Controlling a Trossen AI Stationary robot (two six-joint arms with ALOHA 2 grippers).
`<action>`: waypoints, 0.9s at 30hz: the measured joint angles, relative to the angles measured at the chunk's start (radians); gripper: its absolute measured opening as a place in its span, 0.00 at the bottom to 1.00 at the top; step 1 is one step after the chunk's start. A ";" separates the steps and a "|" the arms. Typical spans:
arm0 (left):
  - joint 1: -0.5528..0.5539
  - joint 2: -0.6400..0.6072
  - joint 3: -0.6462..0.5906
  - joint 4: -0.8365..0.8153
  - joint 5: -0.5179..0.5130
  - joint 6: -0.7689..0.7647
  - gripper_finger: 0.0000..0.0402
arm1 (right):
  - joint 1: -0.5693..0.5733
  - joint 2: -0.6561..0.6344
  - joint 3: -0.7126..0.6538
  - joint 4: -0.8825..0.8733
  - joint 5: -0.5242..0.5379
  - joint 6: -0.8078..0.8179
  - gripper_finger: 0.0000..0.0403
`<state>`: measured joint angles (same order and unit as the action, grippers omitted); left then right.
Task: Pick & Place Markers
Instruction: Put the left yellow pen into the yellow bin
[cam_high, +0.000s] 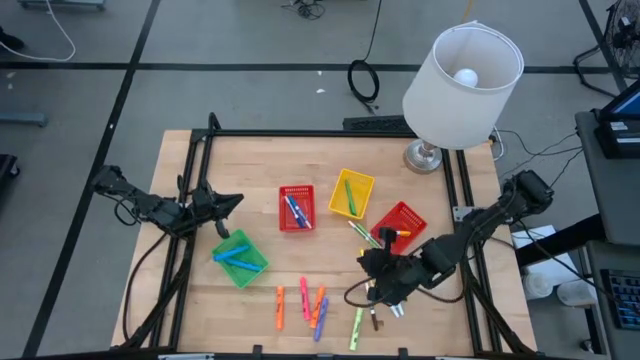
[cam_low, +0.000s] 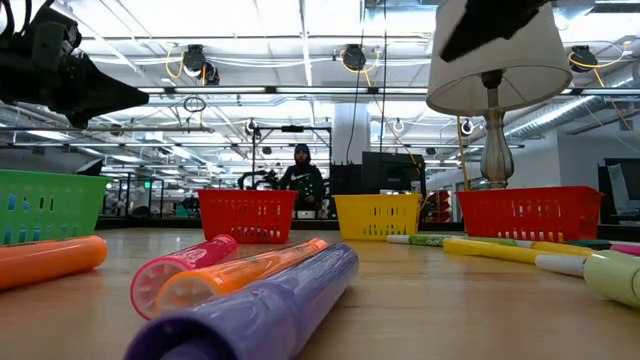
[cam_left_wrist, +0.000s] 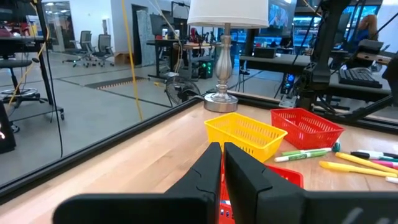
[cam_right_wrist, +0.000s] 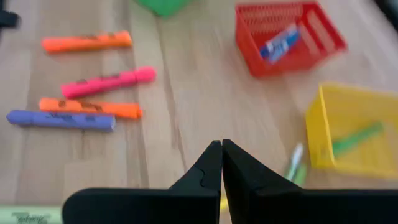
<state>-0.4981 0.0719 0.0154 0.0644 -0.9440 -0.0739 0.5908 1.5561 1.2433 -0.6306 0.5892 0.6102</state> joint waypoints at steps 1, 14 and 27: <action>0.000 0.000 0.000 -0.004 0.000 0.000 0.06 | 0.000 0.012 0.018 -0.048 -0.016 0.038 0.00; 0.000 0.000 0.000 -0.009 0.000 0.020 0.06 | -0.051 0.165 0.046 -0.162 -0.201 0.137 0.00; 0.000 0.000 0.000 -0.009 0.001 0.015 0.06 | -0.106 0.178 0.044 -0.090 -0.198 0.112 0.07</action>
<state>-0.4984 0.0717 0.0154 0.0559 -0.9428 -0.0586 0.4852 1.7340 1.2869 -0.7210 0.3912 0.7219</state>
